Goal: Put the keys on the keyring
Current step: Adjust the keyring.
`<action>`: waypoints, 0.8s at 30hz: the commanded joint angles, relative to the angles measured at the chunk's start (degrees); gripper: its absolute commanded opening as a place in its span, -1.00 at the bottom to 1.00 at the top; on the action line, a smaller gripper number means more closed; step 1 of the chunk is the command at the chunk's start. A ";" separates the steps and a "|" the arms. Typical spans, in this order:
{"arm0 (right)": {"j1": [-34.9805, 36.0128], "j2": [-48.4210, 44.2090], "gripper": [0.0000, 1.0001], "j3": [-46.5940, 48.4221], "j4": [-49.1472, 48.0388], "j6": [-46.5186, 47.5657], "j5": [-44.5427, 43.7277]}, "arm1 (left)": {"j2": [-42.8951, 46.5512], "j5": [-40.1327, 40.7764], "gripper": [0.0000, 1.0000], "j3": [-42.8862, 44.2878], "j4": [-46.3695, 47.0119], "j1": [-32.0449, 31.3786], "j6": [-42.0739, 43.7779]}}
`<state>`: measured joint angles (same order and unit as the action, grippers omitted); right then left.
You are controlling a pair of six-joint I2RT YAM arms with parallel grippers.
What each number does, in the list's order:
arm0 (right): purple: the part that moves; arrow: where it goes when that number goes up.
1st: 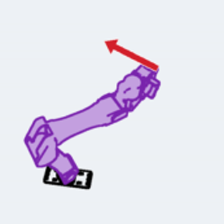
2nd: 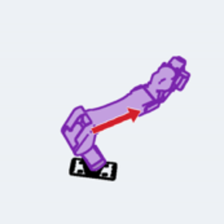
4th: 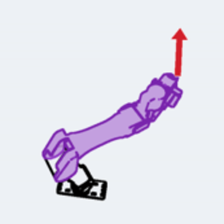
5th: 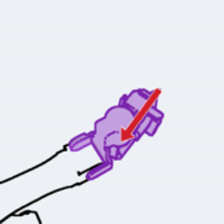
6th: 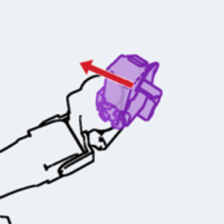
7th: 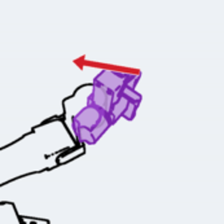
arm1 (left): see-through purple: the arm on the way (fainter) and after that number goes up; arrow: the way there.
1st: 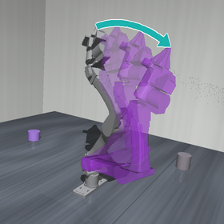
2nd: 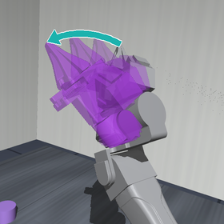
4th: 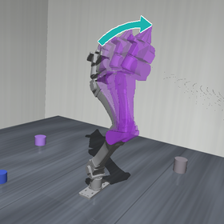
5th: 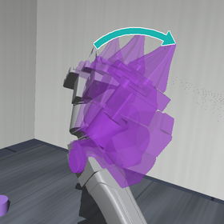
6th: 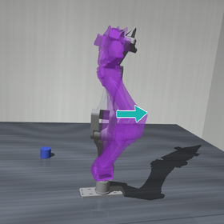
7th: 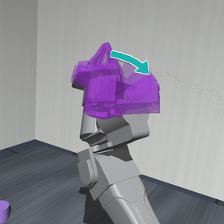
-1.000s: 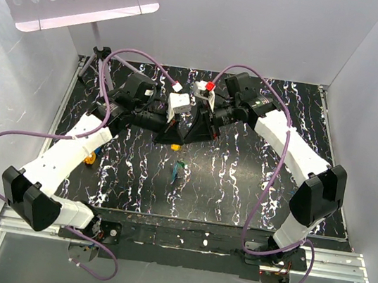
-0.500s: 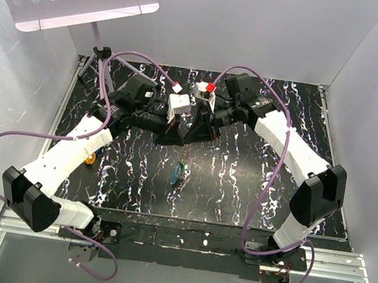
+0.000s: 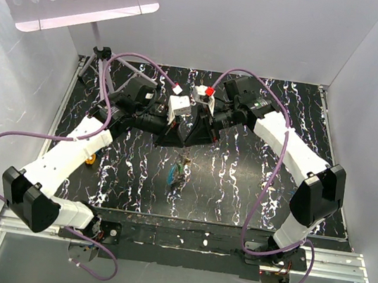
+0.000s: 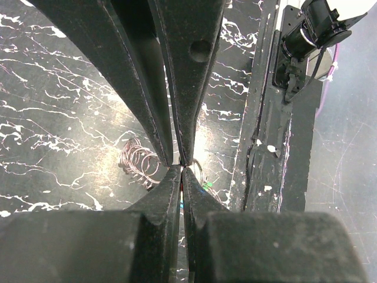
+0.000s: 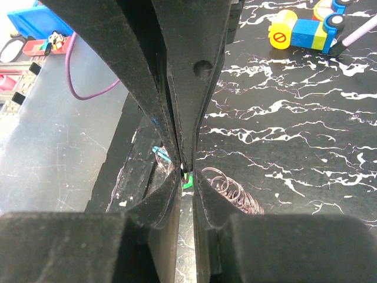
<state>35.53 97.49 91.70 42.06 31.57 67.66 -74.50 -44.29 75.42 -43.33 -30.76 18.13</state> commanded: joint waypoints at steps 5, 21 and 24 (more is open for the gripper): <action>0.59 -1.60 -0.55 -1.00 1.18 0.86 -0.16 | 3.39 -0.79 -1.00 0.43 2.64 -0.09 -0.02; 0.42 -1.78 -0.64 -1.17 -2.34 -4.32 3.27 | 3.75 -1.41 -1.00 -0.53 3.69 -0.09 -0.82; -0.19 -2.04 -0.49 -0.91 -2.86 -5.38 5.64 | 3.83 -1.32 -1.00 -0.97 3.69 -0.09 -0.90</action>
<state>35.68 97.45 90.19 41.39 28.21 68.34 -73.28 -44.31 74.72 -41.47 -30.76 17.43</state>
